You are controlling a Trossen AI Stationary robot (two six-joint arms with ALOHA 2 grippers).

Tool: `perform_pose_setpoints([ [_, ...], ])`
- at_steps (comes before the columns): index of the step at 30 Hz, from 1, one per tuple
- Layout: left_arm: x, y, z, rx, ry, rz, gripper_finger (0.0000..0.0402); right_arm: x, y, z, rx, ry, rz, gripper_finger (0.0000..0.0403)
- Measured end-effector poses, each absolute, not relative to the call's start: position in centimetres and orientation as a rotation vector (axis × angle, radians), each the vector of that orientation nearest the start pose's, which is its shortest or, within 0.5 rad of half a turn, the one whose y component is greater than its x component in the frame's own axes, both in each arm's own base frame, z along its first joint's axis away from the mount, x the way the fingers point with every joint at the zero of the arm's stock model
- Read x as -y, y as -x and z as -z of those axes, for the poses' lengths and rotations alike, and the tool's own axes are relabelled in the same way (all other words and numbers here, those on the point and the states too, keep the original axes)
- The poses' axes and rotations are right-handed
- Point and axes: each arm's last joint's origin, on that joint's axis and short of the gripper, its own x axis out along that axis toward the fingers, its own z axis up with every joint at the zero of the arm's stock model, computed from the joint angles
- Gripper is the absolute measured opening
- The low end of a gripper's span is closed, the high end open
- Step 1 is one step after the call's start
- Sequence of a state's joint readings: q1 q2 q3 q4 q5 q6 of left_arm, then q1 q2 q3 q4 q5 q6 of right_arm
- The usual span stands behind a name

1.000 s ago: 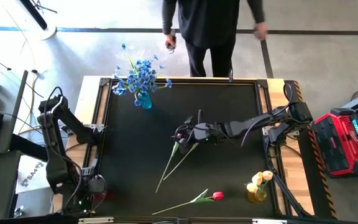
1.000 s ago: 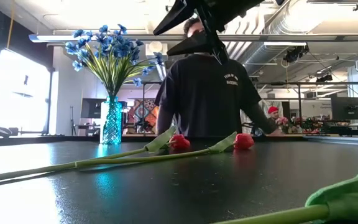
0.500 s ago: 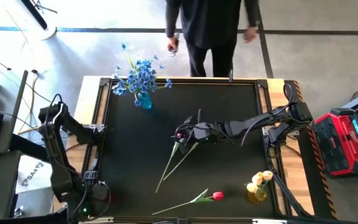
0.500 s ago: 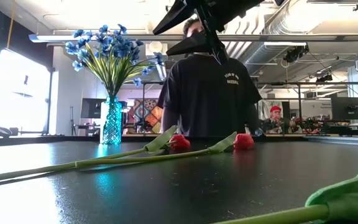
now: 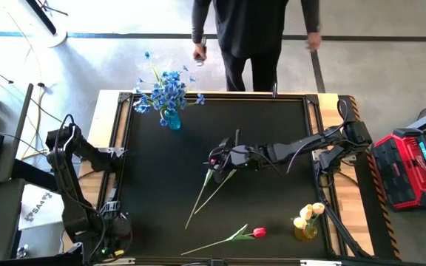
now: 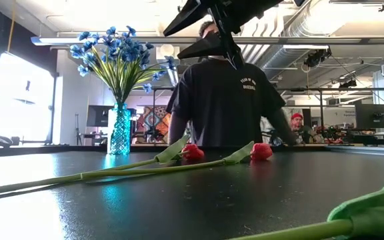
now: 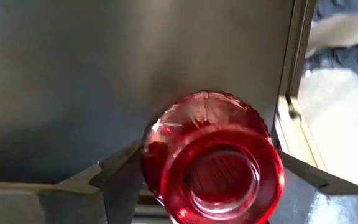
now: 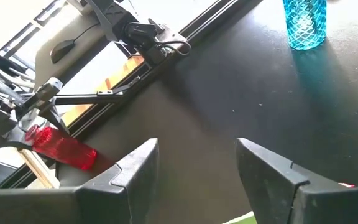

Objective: Sort flowers into vase by color
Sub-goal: Adjust the red vase on the bottom left of the table

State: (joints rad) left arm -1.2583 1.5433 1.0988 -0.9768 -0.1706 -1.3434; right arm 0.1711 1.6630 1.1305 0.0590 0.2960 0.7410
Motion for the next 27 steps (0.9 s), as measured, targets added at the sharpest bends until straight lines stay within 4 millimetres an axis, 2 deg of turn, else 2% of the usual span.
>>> perform_pose_setpoints([
  [4, 25.7, -9.2, -22.0, -1.269, 0.135, -0.028, 0.0257, -5.5, -36.7, -25.1, -0.387, -0.618, 0.283, 0.02],
  [11, 24.4, -9.9, -20.4, -1.255, 0.111, -0.115, 0.0257, -5.5, -36.7, -25.0, -0.39, -0.62, 0.276, 0.0199],
  [15, 23.4, -10.8, -19.5, -1.241, 0.079, -0.166, 0.0257, -5.5, -36.7, -25.0, -0.391, -0.624, 0.274, 0.0199],
  [20, 22.4, -12.3, -19.5, -1.225, 0.049, -0.2, 0.0257, -5.7, -36.6, -24.9, -0.401, -0.648, 0.279, 0.0199],
  [23, 21.9, -13.1, -19.6, -1.226, 0.063, -0.217, 0.0258, -5.4, -36.2, -24.1, -0.478, -0.751, 0.359, 0.0199],
  [27, 21.4, -13.3, -20.3, -1.216, 0.098, -0.214, 0.0272, -4.5, -35.0, -21.5, -0.643, -0.88, 0.601, 0.0199],
])
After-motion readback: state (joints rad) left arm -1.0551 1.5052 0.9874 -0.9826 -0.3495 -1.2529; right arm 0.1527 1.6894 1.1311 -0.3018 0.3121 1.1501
